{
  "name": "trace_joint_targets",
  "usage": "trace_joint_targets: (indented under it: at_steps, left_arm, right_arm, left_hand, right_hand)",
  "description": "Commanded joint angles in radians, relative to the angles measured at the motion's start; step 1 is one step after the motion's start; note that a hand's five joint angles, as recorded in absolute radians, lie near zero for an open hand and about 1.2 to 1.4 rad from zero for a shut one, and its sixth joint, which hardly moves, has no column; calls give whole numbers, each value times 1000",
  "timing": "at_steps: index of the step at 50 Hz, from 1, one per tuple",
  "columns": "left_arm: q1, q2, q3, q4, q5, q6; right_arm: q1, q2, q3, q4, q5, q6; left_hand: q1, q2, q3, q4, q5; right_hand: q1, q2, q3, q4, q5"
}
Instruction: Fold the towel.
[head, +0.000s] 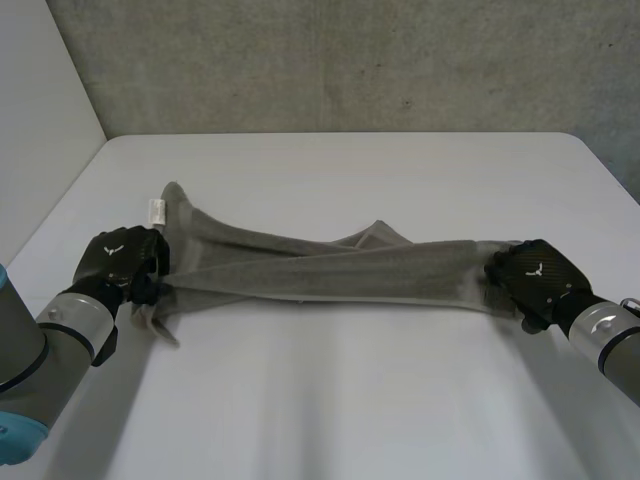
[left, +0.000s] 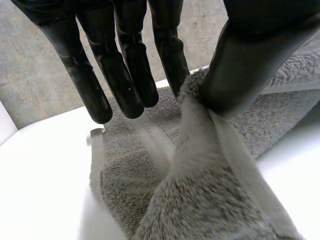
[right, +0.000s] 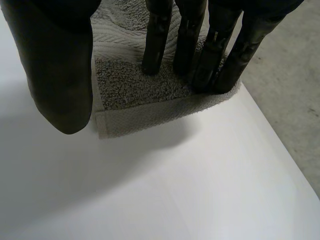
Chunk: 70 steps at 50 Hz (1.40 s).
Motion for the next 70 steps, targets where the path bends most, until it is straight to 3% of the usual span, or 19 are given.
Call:
trace_joint_targets:
  at_steps: [1, 9, 24, 46, 60, 70]
  left_arm:
    - [0, 0, 0, 0, 0, -1]
    - [2, -2, 0, 0, 0, -1]
    - [3, -5, 0, 0, 2, 1]
    - [3, -8, -2, 0, 26, 1]
    - [5, -8, -2, 0, 26, 1]
    - [5, -9, -2, 0, 26, 1]
  right_arm:
    - [-1, 9, -45, 0, 24, 62]
    - [48, 29, -97, 6, 65, 134]
    - [120, 160, -224, 8, 140, 139]
    - [126, 197, -250, 2, 142, 134]
    - [126, 224, -267, 9, 142, 133]
    - [126, 226, -270, 12, 140, 133]
  left_hand:
    - [-9, -5, -6, -7, -19]
    - [-9, -5, -6, -7, -19]
    - [-9, -5, -6, -7, -19]
    - [-9, -5, -6, -7, -19]
    - [-9, -5, -6, -7, -19]
    - [-9, -5, -6, -7, -19]
  right_hand:
    - [10, 20, 7, 2, 2]
    - [7, 17, 4, -1, -1]
    - [16, 26, 13, 7, 7]
    - [306, 316, 303, 298, 298]
    - [154, 164, 151, 146, 146]
    - [291, 302, 289, 283, 283]
